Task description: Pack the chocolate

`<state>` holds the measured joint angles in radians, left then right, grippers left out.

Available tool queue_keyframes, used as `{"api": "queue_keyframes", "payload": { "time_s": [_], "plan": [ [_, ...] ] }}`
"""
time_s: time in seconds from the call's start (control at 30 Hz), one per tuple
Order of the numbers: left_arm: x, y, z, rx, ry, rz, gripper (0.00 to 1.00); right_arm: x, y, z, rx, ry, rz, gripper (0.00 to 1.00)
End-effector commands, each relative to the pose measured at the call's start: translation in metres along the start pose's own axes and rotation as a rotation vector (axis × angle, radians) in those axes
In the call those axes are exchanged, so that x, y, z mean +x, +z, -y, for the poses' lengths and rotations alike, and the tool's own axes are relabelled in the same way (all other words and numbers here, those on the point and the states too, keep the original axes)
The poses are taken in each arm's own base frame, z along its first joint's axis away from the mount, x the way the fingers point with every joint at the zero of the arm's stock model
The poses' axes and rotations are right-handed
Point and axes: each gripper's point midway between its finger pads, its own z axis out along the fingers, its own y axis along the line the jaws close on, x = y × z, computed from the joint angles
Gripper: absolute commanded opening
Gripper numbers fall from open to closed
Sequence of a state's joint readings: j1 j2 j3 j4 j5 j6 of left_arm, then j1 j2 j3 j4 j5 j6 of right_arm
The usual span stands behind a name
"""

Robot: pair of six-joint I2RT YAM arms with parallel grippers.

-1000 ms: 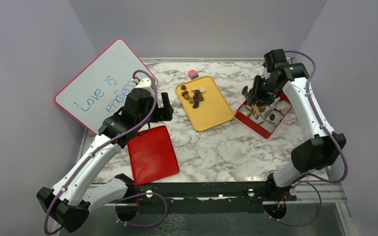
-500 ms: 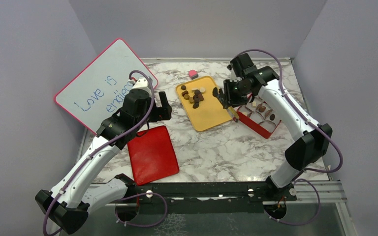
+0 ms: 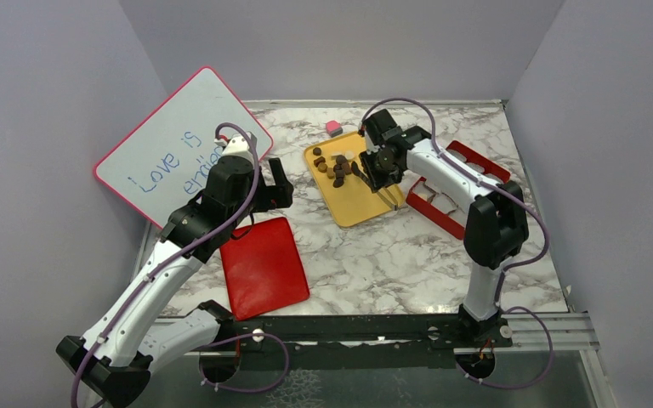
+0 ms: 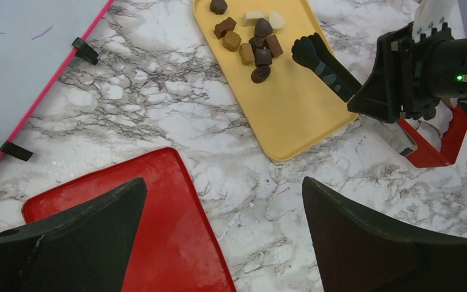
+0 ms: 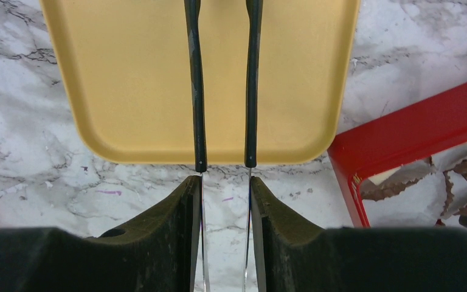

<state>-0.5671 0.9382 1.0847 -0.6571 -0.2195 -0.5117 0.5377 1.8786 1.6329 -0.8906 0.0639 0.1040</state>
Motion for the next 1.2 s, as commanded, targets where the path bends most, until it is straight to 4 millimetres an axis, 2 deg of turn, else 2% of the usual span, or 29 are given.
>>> {"api": "queue_keyframes", "payload": {
  "time_s": [0.0,0.33,0.77,1.17],
  "plan": [
    [-0.014,-0.01,-0.001,-0.015,-0.01,0.048,0.99,-0.015,0.017,-0.003,0.021,-0.065,0.033,0.38],
    [-0.019,-0.011,-0.005,-0.034,0.007,0.064,0.99,-0.01,0.043,-0.011,0.053,-0.098,-0.029,0.38],
    [-0.018,-0.012,-0.009,-0.053,0.009,0.072,0.99,-0.013,0.054,-0.031,0.047,-0.129,-0.034,0.4],
    [-0.02,-0.011,-0.008,-0.051,0.018,0.07,0.99,-0.017,0.064,-0.014,0.195,-0.071,-0.08,0.4]
  ]
}}
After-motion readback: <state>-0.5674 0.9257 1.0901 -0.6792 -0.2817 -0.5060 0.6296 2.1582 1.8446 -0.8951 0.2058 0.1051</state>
